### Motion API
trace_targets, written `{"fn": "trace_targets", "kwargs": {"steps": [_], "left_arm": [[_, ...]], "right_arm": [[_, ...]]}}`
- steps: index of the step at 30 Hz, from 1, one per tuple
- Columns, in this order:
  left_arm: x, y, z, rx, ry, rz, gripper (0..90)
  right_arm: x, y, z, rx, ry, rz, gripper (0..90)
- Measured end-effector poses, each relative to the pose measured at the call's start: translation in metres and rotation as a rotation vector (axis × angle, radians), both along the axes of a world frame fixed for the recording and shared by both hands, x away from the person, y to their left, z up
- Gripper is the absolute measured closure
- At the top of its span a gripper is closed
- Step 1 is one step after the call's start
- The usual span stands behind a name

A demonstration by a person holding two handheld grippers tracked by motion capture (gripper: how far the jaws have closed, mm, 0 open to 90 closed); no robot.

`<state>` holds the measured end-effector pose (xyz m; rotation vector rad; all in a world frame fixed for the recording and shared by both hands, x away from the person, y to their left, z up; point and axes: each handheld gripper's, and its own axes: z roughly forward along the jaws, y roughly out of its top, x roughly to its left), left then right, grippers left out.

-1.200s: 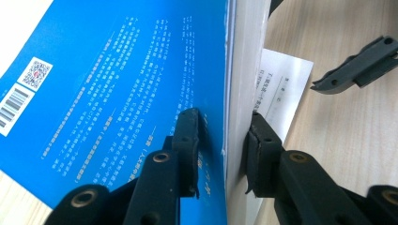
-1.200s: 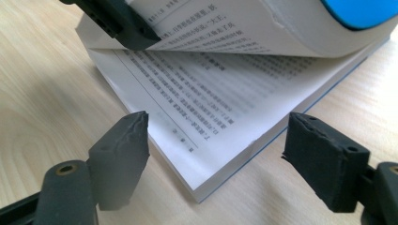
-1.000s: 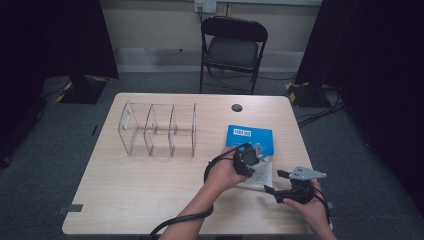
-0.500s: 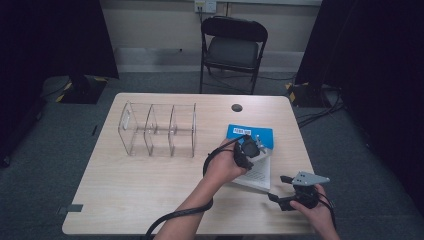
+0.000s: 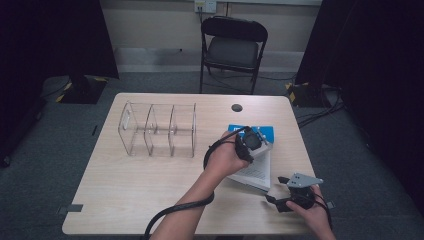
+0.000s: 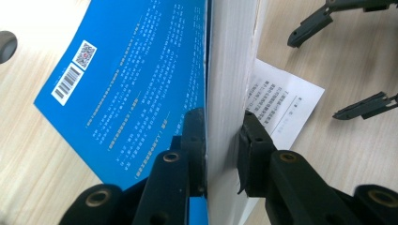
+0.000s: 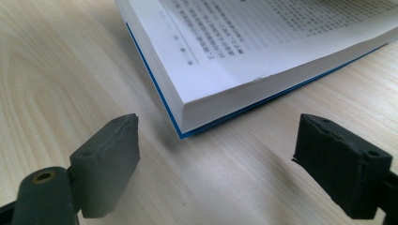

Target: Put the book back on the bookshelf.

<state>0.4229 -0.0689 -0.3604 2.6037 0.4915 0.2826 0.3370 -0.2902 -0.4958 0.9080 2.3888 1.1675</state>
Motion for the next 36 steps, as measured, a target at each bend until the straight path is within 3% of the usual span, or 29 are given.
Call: {"fn": "trace_targets", "kwargs": {"steps": [8, 19, 28, 36], "left_arm": [[0.001, 0.0, 0.007, 0.005, 0.014, 0.014, 75.8], [0.0, -0.005, 0.012, 0.027, 0.031, 0.028, 75.8], [0.0, -0.008, 0.016, 0.019, 0.051, 0.059, 75.8], [0.002, -0.007, 0.018, 0.03, 0.058, 0.053, 75.7]], "right_arm": [[0.0, 0.006, -0.002, -0.032, 0.001, 0.003, 13.7], [-0.001, 0.011, -0.002, -0.033, -0.012, -0.003, 13.5], [0.0, 0.015, -0.002, -0.036, -0.012, -0.02, 13.5], [0.002, 0.018, -0.002, -0.042, -0.019, -0.046, 13.4]]}}
